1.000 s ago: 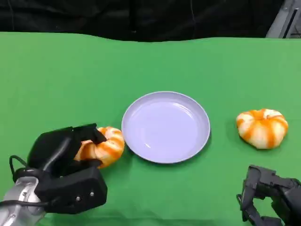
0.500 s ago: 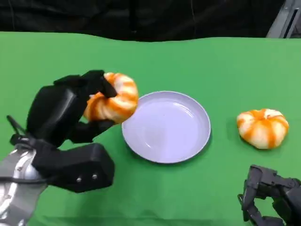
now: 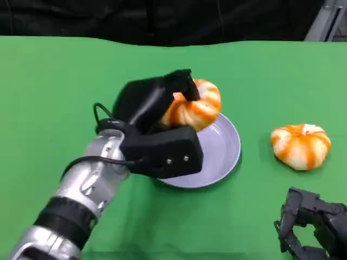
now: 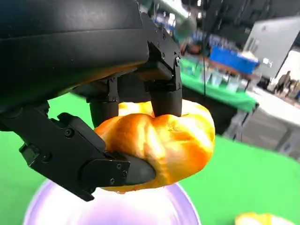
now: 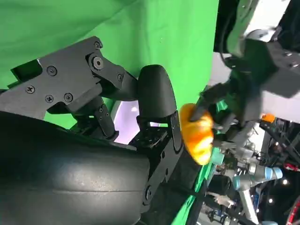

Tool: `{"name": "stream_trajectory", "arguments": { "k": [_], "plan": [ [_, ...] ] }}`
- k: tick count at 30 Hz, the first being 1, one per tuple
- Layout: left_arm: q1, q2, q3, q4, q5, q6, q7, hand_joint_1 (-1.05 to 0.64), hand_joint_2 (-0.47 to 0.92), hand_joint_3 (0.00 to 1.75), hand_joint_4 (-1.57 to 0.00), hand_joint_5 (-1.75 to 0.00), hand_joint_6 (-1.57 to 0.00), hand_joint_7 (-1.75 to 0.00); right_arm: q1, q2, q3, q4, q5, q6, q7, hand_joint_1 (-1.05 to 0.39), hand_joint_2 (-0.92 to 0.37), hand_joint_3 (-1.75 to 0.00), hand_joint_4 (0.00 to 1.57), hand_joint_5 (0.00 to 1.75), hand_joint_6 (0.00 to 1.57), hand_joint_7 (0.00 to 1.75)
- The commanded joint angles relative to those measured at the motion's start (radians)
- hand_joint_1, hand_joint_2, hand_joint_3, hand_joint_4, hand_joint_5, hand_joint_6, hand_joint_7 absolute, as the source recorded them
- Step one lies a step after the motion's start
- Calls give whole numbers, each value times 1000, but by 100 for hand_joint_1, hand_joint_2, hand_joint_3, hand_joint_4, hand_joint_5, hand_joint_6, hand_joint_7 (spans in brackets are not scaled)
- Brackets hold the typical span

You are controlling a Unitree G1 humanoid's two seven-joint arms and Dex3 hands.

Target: Grasp the bread from the table and place it into the plate.

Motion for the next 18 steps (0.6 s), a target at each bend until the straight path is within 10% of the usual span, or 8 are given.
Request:
{"name": "stream_trajectory", "arguments": {
  "k": [1, 5, 10, 13, 15, 18],
  "plan": [
    [-61, -22, -27, 179, -4, -61, 47, -12, 80, 57, -71, -175, -66, -151, 2, -8, -10, 3, -4, -14, -11, -14, -67, -98, 81, 175, 69, 170],
    [-75, -28, -57, 311, 2, -129, 85, -9, 85, 45, -66, -175, -61, -157, 4, -6, -9, -3, 7, -8, -8, -14, -66, -98, 82, 175, 69, 169],
    [-59, -22, -61, 375, -19, -175, 72, -10, 92, 33, -74, -157, -84, -100, 13, -13, -10, -21, -6, 2, -13, -17, -66, -99, 81, 175, 69, 168],
    [-54, -7, -75, 360, -9, -167, 47, -26, 92, 21, -77, -92, -96, -29, 12, -13, -10, -17, -7, -7, -13, -16, -66, -100, 81, 175, 69, 168],
    [-46, 6, -91, 318, 9, -136, 34, -53, 92, 25, -62, -25, -74, -6, 8, -11, -10, -8, -10, -18, -16, -15, -66, -100, 81, 175, 69, 168],
    [-27, 15, -98, 261, 19, -111, 49, -75, 92, 32, -36, -3, -53, -1, 7, -10, -10, -6, -18, -21, -20, -15, -66, -100, 81, 175, 70, 168]
  ]
}}
